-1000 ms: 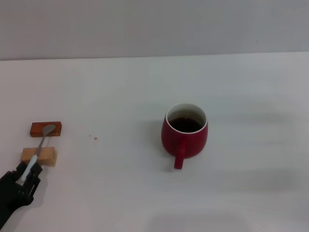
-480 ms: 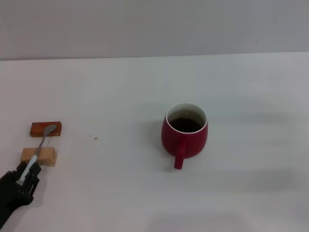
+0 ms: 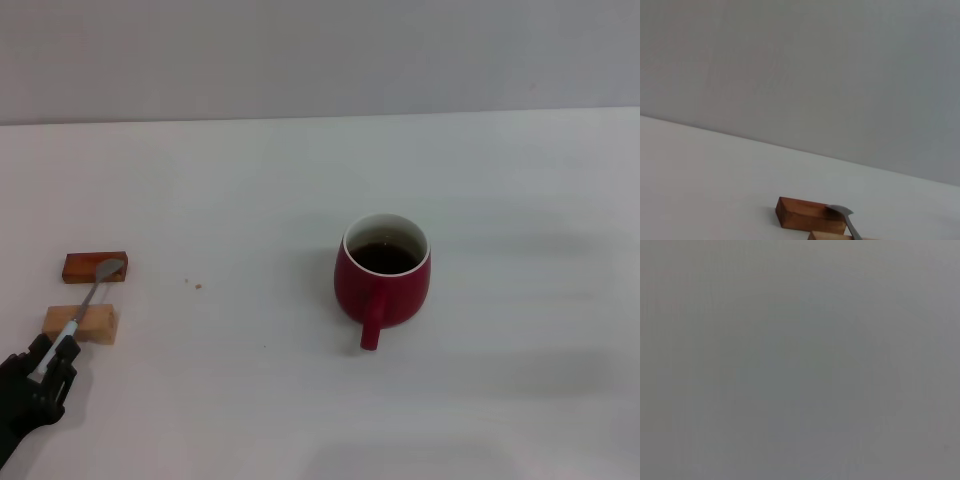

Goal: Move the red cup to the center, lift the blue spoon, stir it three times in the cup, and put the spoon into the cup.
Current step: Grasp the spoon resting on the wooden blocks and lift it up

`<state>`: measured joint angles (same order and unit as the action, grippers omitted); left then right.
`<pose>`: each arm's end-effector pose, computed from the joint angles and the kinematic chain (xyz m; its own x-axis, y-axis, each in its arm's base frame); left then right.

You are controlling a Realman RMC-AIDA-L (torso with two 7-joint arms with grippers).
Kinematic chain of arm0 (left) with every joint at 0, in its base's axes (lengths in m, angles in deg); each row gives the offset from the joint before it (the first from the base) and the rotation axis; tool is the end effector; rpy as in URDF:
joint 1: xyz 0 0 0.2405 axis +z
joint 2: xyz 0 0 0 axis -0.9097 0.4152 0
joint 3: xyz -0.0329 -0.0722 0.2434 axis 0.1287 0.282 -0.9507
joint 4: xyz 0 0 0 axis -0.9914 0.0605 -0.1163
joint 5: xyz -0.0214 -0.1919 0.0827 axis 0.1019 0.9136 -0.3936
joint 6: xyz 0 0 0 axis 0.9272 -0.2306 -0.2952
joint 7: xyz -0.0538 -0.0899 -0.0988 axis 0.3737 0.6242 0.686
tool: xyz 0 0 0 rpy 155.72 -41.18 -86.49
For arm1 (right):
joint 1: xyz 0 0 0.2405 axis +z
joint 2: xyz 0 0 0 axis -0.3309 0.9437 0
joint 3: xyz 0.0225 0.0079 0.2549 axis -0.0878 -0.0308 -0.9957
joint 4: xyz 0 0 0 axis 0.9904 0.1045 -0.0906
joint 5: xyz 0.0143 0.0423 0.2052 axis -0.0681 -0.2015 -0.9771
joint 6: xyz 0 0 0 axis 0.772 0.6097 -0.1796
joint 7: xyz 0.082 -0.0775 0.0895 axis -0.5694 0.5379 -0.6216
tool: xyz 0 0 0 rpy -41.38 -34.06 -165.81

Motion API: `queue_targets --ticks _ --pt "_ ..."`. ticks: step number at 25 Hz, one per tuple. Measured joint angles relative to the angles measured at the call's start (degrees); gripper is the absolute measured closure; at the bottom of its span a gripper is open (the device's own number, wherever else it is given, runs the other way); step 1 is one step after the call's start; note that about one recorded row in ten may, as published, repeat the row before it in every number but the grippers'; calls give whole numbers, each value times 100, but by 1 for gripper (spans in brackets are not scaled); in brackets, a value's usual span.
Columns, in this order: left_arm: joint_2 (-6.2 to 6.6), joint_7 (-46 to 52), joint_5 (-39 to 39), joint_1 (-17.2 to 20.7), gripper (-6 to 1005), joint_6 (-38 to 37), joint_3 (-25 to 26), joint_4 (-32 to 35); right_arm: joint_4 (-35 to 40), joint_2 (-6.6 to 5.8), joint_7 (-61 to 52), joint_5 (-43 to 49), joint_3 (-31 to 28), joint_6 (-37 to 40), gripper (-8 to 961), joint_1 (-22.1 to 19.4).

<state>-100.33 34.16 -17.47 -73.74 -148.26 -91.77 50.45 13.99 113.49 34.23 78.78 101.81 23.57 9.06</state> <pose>-0.3926 0.1968 -0.0281 0.4956 0.2390 0.8350 0.8642 -0.2312 -0.4468 0.3286 0.3387 0.0611 0.5557 0.3211 -0.7669 -0.7996 -0.0463 -0.5988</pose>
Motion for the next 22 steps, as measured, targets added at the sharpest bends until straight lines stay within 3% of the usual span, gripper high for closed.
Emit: queue_targets --ticks 19,22 --pt "0 -6 -53 -23 675 16 -11 9 -6 0 0 0 3 -62 485 5" --pt "0 -7 -54 -23 730 4 -11 9 -3 0 0 0 5 -62 485 3"
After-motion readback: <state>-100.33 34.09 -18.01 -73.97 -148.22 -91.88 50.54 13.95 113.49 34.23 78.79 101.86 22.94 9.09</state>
